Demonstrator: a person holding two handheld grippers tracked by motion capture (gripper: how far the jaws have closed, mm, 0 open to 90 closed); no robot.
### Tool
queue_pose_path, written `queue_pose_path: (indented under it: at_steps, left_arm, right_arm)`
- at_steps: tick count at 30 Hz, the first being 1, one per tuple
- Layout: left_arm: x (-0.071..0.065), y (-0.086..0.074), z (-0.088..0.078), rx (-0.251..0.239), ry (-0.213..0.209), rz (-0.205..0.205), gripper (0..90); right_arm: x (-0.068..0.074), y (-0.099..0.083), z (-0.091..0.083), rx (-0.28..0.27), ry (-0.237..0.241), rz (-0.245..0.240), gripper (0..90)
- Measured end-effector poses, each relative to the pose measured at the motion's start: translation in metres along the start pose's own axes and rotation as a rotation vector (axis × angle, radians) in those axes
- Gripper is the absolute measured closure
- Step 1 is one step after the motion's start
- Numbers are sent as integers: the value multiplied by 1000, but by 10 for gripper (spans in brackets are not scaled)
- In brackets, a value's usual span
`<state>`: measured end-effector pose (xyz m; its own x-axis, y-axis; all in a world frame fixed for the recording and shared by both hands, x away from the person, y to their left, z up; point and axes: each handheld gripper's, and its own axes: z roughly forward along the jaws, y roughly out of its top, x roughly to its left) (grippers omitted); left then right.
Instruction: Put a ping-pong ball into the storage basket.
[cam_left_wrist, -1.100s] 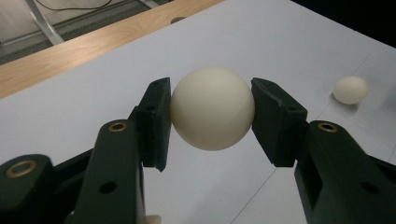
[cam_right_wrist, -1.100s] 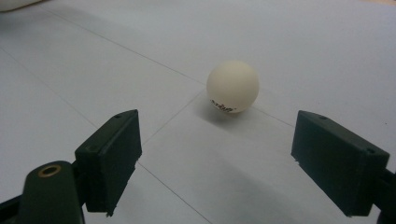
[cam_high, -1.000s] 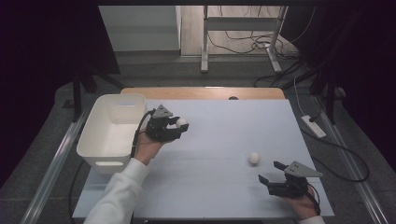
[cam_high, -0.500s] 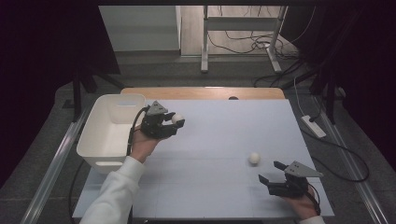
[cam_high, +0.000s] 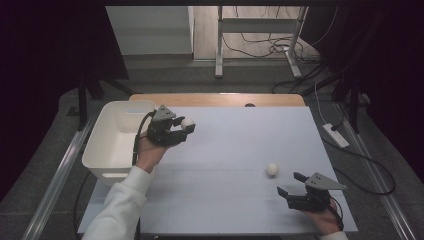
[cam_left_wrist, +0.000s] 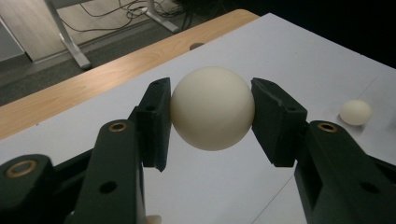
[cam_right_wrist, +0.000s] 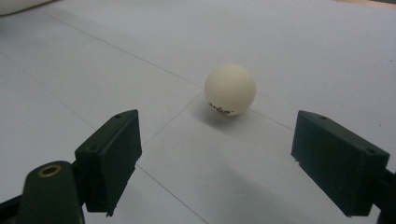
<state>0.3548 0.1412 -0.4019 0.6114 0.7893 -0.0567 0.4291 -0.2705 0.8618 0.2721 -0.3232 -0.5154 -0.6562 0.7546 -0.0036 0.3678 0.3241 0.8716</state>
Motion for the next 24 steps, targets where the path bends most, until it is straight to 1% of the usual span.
queue_pose_path:
  at_steps: [6, 9, 15, 24]
  left_arm:
    - [0, 3, -5, -16, 4, -1, 506]
    - [1, 7, -9, -33, 3, -7, 506]
    - [2, 12, -17, -50, 9, -5, 506]
    - [7, 19, -27, -71, 24, -11, 506]
  right_arm:
    - [0, 0, 0, -2, -1, -1, 160]
    - [0, 0, 0, -2, -1, 0, 160]
    - [0, 0, 0, -3, -2, 1, 160]
    - [0, 1, -1, -5, -3, 3, 160]
